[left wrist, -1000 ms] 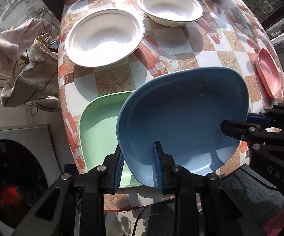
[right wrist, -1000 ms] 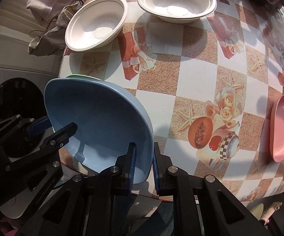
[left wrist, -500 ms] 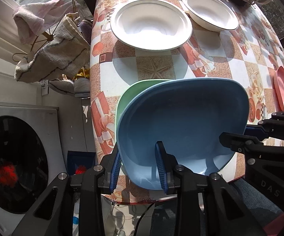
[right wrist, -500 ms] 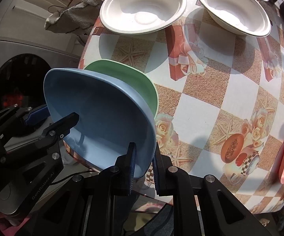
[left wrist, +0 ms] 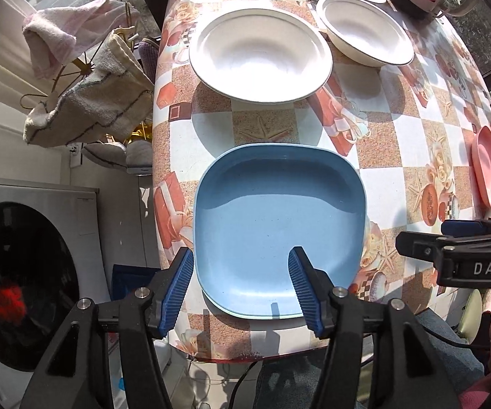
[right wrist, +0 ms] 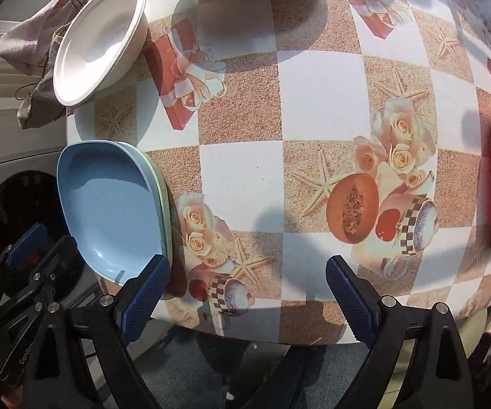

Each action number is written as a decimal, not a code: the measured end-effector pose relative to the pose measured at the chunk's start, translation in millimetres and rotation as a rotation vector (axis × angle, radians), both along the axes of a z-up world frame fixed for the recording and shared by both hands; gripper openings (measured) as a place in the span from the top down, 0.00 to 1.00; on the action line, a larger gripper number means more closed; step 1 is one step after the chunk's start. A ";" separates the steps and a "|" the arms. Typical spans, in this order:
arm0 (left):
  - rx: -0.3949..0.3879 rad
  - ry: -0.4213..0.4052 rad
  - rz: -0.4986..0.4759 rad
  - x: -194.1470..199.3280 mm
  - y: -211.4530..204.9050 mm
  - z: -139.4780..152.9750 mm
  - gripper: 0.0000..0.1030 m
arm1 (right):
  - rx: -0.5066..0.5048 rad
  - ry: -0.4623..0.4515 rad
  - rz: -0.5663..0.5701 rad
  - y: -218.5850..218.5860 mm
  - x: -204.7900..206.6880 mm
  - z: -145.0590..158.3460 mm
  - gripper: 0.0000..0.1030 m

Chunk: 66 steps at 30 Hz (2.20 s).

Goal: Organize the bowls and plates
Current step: 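Lower the blue plate onto the green plate and open both grippers, then move both grippers to the rim of the pink square plate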

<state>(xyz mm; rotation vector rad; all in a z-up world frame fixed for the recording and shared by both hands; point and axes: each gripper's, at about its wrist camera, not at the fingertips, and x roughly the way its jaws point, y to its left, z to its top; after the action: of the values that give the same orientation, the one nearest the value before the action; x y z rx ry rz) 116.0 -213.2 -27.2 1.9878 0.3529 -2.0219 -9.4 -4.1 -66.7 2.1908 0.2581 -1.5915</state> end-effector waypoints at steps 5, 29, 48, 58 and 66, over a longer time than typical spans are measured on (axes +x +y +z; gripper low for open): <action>0.006 -0.005 -0.080 -14.3 18.5 -1.9 0.39 | 0.024 -0.035 -0.127 36.9 -4.2 -9.1 0.09; 0.063 -0.023 -0.412 -88.9 148.2 -10.4 0.39 | 0.059 -0.020 -0.464 188.6 -12.8 -8.3 0.09; -0.003 -0.004 -0.715 -218.6 289.0 -6.7 0.39 | 0.029 0.071 -0.765 334.2 -51.5 -6.7 0.09; -0.064 0.024 -0.836 -295.2 349.3 -19.5 0.39 | 0.004 0.067 -0.890 350.9 -91.8 -20.2 0.09; -0.063 -0.045 -0.887 -323.4 376.6 -49.4 0.39 | 0.047 0.056 -0.851 338.1 -113.6 -40.2 0.09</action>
<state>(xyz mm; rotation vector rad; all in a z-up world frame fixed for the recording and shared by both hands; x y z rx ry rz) -207.5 163.4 -76.6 2.3836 -0.7300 -2.3716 -123.0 334.0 -106.9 2.4425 -0.7283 -2.0555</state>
